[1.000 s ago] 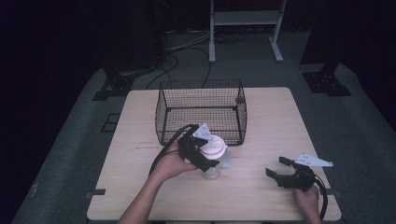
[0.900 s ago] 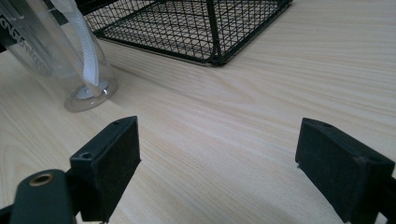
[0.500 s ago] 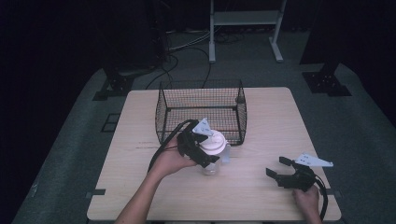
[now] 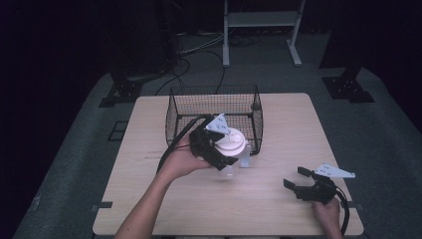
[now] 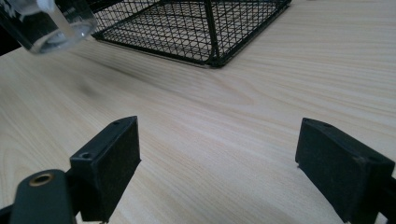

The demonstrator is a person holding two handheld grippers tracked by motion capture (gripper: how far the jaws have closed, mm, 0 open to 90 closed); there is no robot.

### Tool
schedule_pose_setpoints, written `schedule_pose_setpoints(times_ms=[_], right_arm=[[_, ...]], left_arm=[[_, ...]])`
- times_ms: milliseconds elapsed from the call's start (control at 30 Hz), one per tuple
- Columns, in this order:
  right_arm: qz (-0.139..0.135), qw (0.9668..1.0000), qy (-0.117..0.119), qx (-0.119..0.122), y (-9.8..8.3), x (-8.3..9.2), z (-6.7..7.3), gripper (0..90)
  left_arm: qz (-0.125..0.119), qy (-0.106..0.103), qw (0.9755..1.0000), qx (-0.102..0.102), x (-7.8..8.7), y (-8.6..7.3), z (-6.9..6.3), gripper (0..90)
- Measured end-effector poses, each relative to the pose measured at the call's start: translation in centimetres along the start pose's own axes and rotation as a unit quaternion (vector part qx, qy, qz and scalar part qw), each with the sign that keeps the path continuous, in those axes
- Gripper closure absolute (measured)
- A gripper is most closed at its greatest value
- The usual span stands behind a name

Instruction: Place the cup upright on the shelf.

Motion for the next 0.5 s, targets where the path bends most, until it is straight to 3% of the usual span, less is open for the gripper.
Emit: schedule_pose_setpoints(times_ms=[400,500], right_arm=[[-0.002,1.0,0.001,-0.003,0.0,0.0,-0.1,12.9],[-0.001,1.0,0.001,-0.001,0.0,0.0,0.0,12.9]], left_arm=[[0.016,0.012,0.9996,-0.018,2.1,3.0,1.6,5.2],[0.013,0.01,0.9998,-0.006,2.4,3.6,2.3,5.2]])
Point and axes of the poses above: each handheld gripper's, and its own axes: x roughly backward along the jaws, y roughly out of its top, z roughly to its left, the point moved 8 cm from there along -x, roughly forward along the jaws, and after that the axes turned 4 degrees about y, right-handed, at the moved point
